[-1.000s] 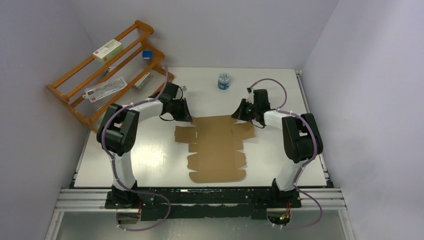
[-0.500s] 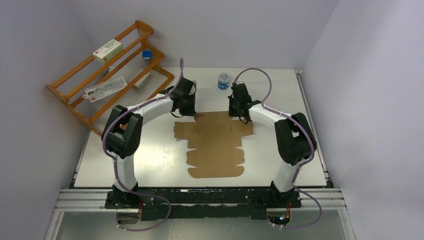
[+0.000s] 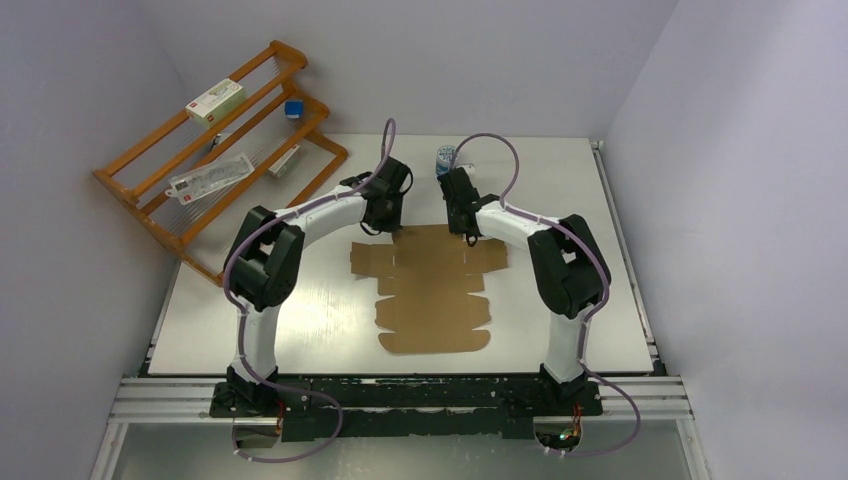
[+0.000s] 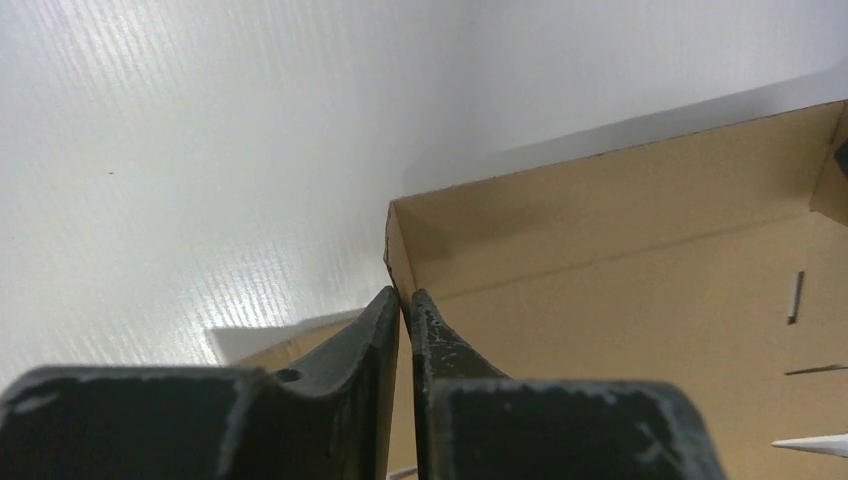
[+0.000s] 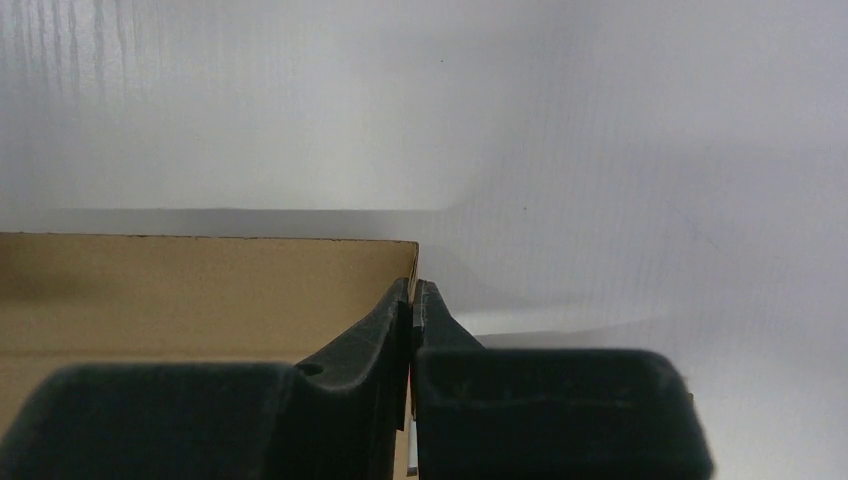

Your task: Fold the paper box

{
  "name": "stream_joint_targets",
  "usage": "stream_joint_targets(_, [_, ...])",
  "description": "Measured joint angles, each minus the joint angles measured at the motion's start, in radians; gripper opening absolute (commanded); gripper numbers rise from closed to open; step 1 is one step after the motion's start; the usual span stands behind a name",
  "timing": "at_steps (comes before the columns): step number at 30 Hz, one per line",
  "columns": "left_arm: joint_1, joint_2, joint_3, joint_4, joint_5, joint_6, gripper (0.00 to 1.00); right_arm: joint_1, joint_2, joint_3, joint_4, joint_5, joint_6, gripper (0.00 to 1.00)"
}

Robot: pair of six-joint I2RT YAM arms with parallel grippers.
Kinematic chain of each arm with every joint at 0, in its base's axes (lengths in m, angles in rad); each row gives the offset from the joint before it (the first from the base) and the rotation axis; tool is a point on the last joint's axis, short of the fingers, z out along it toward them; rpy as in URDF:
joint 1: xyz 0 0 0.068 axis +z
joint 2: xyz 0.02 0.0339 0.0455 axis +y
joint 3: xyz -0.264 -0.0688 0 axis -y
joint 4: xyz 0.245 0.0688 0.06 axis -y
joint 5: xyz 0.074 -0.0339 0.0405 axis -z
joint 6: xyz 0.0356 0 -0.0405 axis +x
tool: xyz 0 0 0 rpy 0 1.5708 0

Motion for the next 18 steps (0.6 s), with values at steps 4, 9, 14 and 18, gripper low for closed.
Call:
stream_joint_targets(4, [0.000,-0.002,-0.001,-0.004,-0.025,0.004,0.33,0.000,0.001,0.001,0.001,-0.015,-0.002,0.30])
stream_joint_targets(9, [0.009,-0.047,-0.034,0.000,-0.031,0.008,0.48,-0.011,-0.018,-0.005,-0.001,-0.051,-0.001,0.45])
stream_joint_targets(14, [0.033,-0.169,-0.124,0.014,-0.012,0.005,0.58,-0.062,-0.138,-0.076,0.009,-0.122,0.008,0.53])
stream_joint_targets(18, [0.050,-0.285,-0.207,0.035,0.027,-0.002,0.63,-0.110,-0.258,-0.148,0.023,-0.193,0.014,0.57])
